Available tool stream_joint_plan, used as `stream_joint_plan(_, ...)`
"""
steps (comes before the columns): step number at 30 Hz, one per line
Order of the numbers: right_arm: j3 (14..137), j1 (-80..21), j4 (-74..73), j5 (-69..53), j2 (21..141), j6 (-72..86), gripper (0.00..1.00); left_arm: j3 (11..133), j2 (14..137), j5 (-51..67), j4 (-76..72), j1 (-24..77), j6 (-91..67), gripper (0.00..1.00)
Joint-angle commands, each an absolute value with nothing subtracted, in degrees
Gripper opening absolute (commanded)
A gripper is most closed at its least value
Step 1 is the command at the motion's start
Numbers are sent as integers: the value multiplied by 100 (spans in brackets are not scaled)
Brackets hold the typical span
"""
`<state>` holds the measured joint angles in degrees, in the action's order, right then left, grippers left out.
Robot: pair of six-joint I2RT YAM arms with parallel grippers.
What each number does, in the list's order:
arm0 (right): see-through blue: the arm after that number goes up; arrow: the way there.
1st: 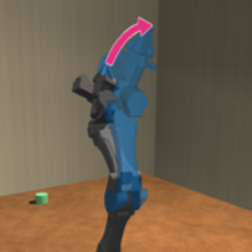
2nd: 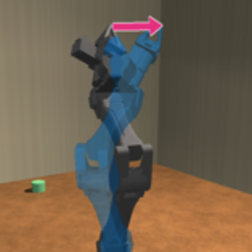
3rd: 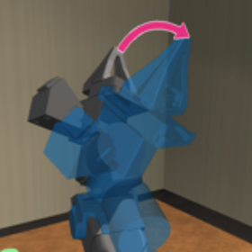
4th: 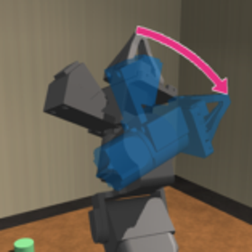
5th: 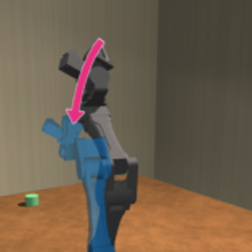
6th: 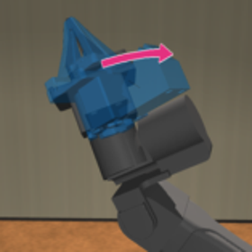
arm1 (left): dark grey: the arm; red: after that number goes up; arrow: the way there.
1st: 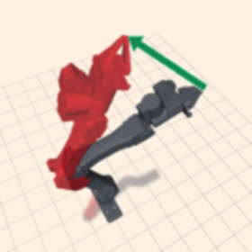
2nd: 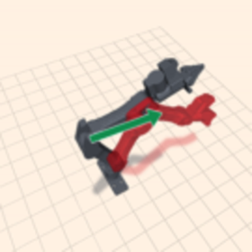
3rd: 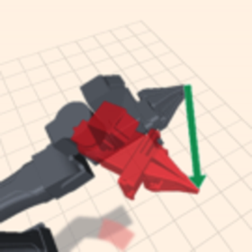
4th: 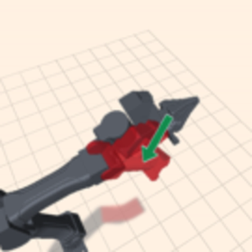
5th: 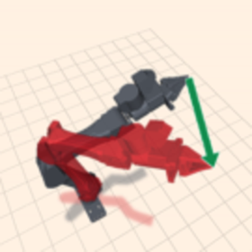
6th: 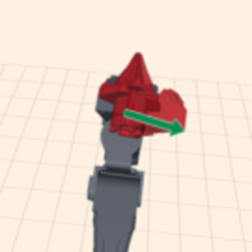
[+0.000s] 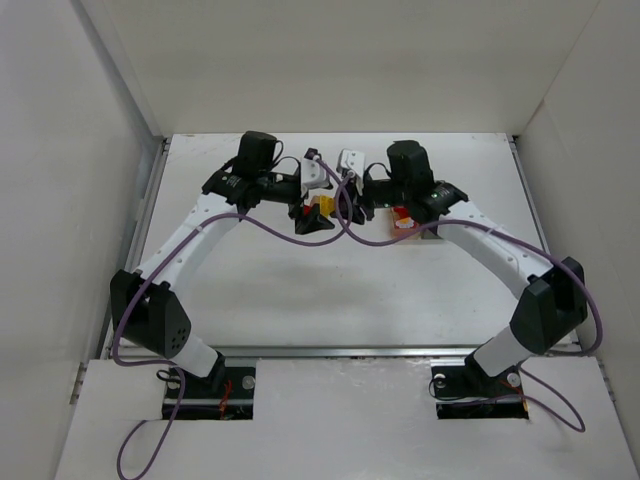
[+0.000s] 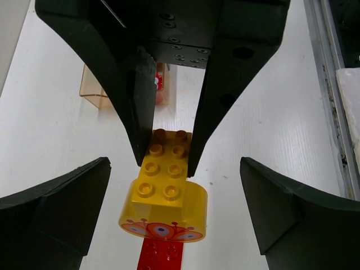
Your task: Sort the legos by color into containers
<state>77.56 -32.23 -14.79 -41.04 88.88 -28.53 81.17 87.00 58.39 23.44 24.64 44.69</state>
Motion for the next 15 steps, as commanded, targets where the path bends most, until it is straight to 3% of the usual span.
stream_joint_plan(1,7945,-3278,-1125,-3911,8973,-2488,0,8271,8473,5889,2285,2479,4509,99)
stream_joint_plan(7,8077,-3278,-949,-2735,9193,-1312,0,8148,8367,5143,2154,2479,4413,99)
stream_joint_plan(13,8367,-3217,-538,-1794,9299,646,0,7533,8113,3343,828,2479,3569,99)
stream_joint_plan(15,8367,-3217,-414,-1609,9299,1053,0,7392,8043,3278,660,2479,3568,99)
